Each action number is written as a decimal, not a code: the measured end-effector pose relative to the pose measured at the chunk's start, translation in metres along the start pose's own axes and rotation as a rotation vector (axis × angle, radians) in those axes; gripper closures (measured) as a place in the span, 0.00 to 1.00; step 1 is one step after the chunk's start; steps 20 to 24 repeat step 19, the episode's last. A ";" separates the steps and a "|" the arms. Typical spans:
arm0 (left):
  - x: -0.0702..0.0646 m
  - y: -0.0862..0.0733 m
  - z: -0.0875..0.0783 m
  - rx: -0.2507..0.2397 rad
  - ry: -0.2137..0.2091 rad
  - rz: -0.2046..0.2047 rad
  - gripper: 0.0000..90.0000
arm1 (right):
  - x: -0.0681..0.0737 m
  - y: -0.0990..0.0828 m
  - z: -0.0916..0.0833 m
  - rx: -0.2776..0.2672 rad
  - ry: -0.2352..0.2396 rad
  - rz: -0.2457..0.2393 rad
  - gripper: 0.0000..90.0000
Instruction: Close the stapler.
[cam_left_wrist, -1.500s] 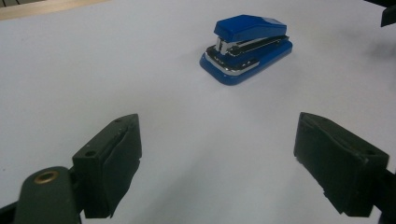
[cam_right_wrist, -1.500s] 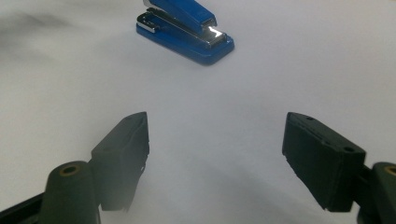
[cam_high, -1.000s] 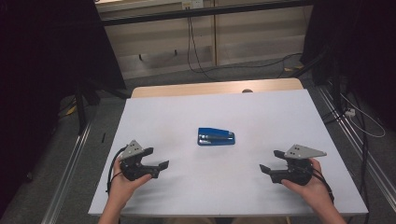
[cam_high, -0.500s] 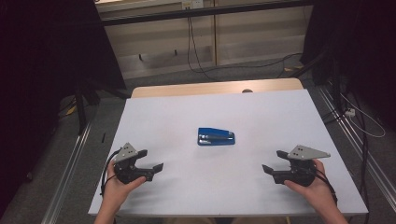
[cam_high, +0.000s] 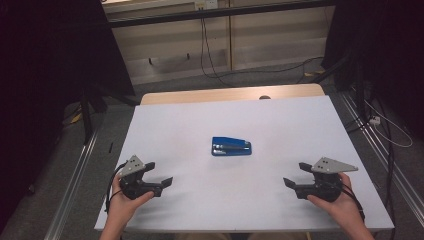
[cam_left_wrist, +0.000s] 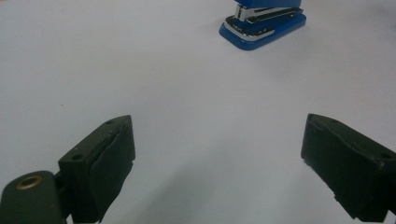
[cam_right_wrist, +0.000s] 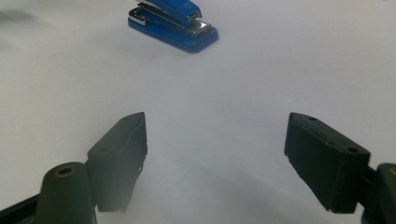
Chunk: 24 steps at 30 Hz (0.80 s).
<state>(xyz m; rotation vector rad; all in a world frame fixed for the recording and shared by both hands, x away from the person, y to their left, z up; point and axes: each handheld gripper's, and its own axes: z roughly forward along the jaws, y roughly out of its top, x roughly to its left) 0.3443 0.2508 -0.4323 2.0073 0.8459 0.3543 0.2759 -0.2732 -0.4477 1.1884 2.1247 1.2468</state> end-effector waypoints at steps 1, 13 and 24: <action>0.000 -0.001 -0.001 0.007 -0.004 -0.002 0.11 | 0.000 0.000 0.000 0.003 0.000 0.000 0.24; 0.002 -0.004 0.001 0.017 -0.007 -0.005 0.11 | -0.001 0.000 -0.001 -0.011 0.009 0.002 0.23; 0.002 -0.003 0.002 0.018 -0.007 -0.002 0.11 | -0.001 -0.001 -0.001 -0.010 0.009 -0.005 0.22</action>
